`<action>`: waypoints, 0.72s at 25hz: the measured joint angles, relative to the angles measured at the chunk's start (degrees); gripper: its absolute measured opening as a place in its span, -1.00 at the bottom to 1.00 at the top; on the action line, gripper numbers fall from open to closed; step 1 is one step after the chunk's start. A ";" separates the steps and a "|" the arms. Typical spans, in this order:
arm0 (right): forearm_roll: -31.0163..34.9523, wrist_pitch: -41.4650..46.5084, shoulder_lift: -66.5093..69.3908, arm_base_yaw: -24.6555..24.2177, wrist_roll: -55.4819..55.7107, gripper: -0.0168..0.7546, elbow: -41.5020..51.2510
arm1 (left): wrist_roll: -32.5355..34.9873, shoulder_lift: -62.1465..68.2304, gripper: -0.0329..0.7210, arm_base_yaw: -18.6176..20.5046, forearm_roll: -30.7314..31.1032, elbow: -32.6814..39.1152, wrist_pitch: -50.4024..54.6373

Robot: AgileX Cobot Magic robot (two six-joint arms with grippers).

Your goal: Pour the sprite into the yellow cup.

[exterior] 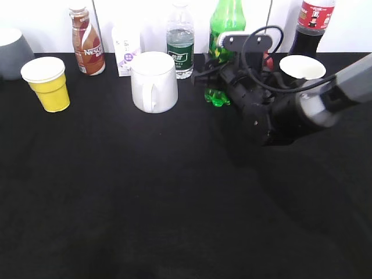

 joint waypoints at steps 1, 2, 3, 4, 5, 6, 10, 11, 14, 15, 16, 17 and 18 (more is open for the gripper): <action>-0.14 -0.55 0.19 0.00 0.02 0.23 -0.06 | 0.00 0.00 0.64 0.00 0.47 -1.04 0.12; -0.58 -0.76 0.30 0.00 0.02 0.23 -0.06 | 0.00 0.00 0.64 0.00 0.59 -1.53 0.31; -1.29 -1.14 0.48 0.00 0.02 0.23 -0.06 | 0.00 0.00 0.64 0.00 0.67 -1.60 0.87; -2.25 -1.31 0.59 0.00 0.07 0.24 -0.06 | 0.00 0.00 0.64 0.00 0.72 -1.60 1.36; -2.60 -1.44 0.70 0.00 0.07 0.32 -0.06 | 0.00 0.00 0.64 0.00 0.72 -1.60 1.58; -2.47 -1.49 0.70 0.00 0.07 0.45 -0.06 | 0.00 0.00 0.64 0.00 0.72 -1.60 1.58; -2.43 -2.89 -1.07 0.16 0.07 0.57 3.88 | 0.00 0.00 0.64 0.00 0.73 -1.60 1.99; -2.78 -3.10 -1.81 0.37 0.12 0.57 5.27 | 0.00 0.00 0.64 0.00 0.73 -1.60 2.39; -2.30 -4.75 -3.83 1.58 0.12 0.57 9.30 | 0.00 0.00 0.64 0.00 0.73 -1.60 2.75; -2.13 -5.20 -4.99 1.95 0.12 0.57 10.96 | 0.00 0.00 0.64 0.00 0.73 -1.60 2.82; -2.06 -5.26 -6.27 2.07 0.12 0.57 12.57 | 0.00 0.00 0.64 0.00 0.73 -1.60 2.82; -1.41 -5.40 -7.73 2.07 0.12 0.57 14.23 | 0.00 0.00 0.64 0.00 0.73 -1.60 2.82; -0.62 -5.44 -9.16 2.13 0.12 0.57 15.75 | 0.00 0.00 0.64 0.00 0.73 -1.60 2.82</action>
